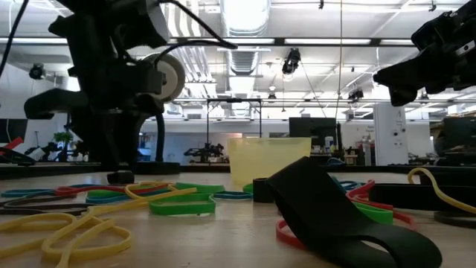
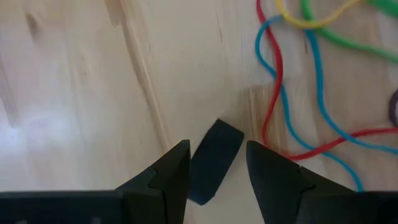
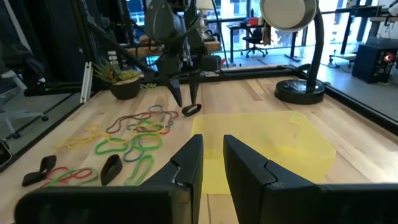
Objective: Pick and place rubber bands into bin
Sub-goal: Put the black rubber band into the yellow bin
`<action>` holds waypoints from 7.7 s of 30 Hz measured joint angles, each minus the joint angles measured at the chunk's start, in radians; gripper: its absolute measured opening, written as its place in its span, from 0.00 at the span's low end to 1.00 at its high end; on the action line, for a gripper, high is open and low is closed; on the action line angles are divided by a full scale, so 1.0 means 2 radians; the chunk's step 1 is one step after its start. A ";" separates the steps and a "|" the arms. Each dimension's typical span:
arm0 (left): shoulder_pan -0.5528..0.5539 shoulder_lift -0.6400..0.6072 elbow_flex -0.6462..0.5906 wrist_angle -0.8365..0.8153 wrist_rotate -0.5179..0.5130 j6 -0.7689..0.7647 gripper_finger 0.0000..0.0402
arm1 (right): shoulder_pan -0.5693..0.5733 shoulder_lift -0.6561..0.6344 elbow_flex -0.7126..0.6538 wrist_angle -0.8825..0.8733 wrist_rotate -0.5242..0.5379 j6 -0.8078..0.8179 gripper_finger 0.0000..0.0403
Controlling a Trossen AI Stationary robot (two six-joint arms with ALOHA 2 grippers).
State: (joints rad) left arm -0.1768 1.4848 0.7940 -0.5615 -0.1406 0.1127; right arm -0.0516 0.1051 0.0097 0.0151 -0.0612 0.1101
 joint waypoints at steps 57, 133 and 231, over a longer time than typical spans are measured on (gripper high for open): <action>0.068 0.083 0.068 0.454 -0.109 0.065 0.00 | 0.000 0.001 0.000 0.013 0.006 -0.008 0.15; -0.122 -0.035 -0.007 0.280 -0.095 -0.054 0.23 | 0.109 0.242 0.103 0.159 -0.060 -0.070 0.15; -0.139 -0.038 -0.043 0.290 -0.097 -0.106 0.23 | 0.310 0.705 0.397 -0.305 0.228 0.286 0.02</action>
State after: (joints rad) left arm -0.4549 1.4082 0.7086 0.0193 -0.3344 -0.0990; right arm 0.5690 1.5143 0.8038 -0.5945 0.3950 0.6827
